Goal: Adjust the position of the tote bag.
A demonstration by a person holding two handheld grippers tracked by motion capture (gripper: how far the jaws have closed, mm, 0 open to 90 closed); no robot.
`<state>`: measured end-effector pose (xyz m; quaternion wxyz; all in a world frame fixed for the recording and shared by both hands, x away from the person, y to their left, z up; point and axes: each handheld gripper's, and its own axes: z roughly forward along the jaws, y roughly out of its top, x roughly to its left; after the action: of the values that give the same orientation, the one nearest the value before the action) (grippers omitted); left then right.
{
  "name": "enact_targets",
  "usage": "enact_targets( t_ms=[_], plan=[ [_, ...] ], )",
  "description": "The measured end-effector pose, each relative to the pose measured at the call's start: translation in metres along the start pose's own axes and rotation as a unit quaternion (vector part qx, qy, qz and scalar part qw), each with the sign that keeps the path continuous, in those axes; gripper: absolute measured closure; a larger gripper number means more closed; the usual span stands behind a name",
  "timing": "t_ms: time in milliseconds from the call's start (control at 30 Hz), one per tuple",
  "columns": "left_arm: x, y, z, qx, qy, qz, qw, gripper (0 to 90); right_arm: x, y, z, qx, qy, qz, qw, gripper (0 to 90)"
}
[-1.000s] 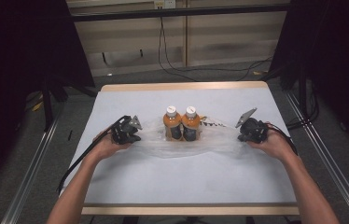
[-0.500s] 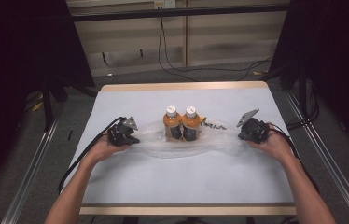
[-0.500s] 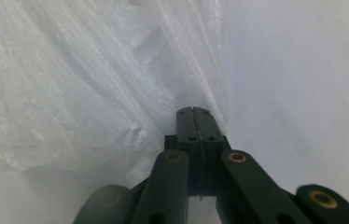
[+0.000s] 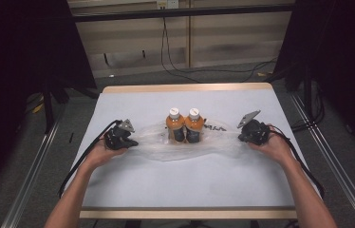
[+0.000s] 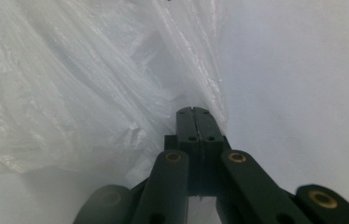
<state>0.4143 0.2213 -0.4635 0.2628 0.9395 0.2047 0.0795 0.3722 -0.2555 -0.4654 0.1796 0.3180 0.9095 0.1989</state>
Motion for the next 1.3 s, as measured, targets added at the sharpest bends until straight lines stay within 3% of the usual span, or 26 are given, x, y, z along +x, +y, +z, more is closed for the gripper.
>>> enact_targets(
  t_ms=[233,300,433,500,700,733,867,933,1000,1100,1167,1233,1267,1300],
  plan=[
    [-0.006,-0.003,-0.008,-0.044,-0.011,-0.012,0.9989,90.0,0.001,0.0,-0.003,-0.039,0.021,0.025,0.9987,90.0],
    [-0.008,-0.004,-0.013,-0.073,-0.02,-0.025,0.9968,88.6,0.001,0.001,-0.006,-0.061,0.03,0.029,0.9973,90.0],
    [-0.021,-0.007,-0.026,-0.114,-0.015,-0.032,0.9929,86.7,0.001,0.001,-0.015,-0.108,0.053,0.048,0.9916,90.0],
    [-0.027,-0.01,-0.033,-0.119,-0.001,-0.023,0.9926,87.0,0.002,0.001,-0.019,-0.126,0.058,0.055,0.9888,90.0],
    [-0.045,-0.018,-0.049,-0.131,0.021,-0.042,0.9902,84.6,0.002,0.003,-0.027,-0.163,0.064,0.063,0.9826,90.0],
    [-0.046,-0.019,-0.051,-0.128,0.019,-0.033,0.991,82.3,0.001,0.004,-0.029,-0.164,0.066,0.064,0.9822,90.0],
    [-0.047,-0.02,-0.057,-0.164,0.009,-0.044,0.9855,79.2,0.001,0.003,-0.034,-0.18,0.067,0.07,0.9789,90.0],
    [-0.048,-0.018,-0.063,-0.194,-0.006,-0.059,0.9792,73.7,0.001,0.004,-0.038,-0.195,0.077,0.074,0.975,90.0],
    [-0.046,-0.016,-0.068,-0.217,-0.006,-0.065,0.974,71.7,0.002,0.005,-0.042,-0.203,0.077,0.072,0.9735,90.0],
    [-0.044,-0.011,-0.071,-0.236,-0.001,-0.075,0.9689,71.8,0.003,0.011,-0.046,-0.209,0.08,0.067,0.9723,90.0],
    [-0.047,-0.006,-0.07,-0.24,-0.007,-0.073,0.968,75.7,0.007,0.017,-0.048,-0.216,0.083,0.06,0.971,90.0],
    [-0.052,0.001,-0.068,-0.242,-0.013,-0.079,0.9669,80.0,0.01,0.026,-0.048,-0.211,0.086,0.051,0.9724,90.0],
    [-0.057,0.006,-0.067,-0.242,-0.01,-0.081,0.9669,82.0,0.011,0.031,-0.047,-0.212,0.09,0.047,0.972,90.0],
    [-0.063,0.011,-0.065,-0.241,-0.012,-0.068,0.9681,83.1,0.013,0.036,-0.046,-0.213,0.093,0.044,0.9715,90.0]
  ],
)
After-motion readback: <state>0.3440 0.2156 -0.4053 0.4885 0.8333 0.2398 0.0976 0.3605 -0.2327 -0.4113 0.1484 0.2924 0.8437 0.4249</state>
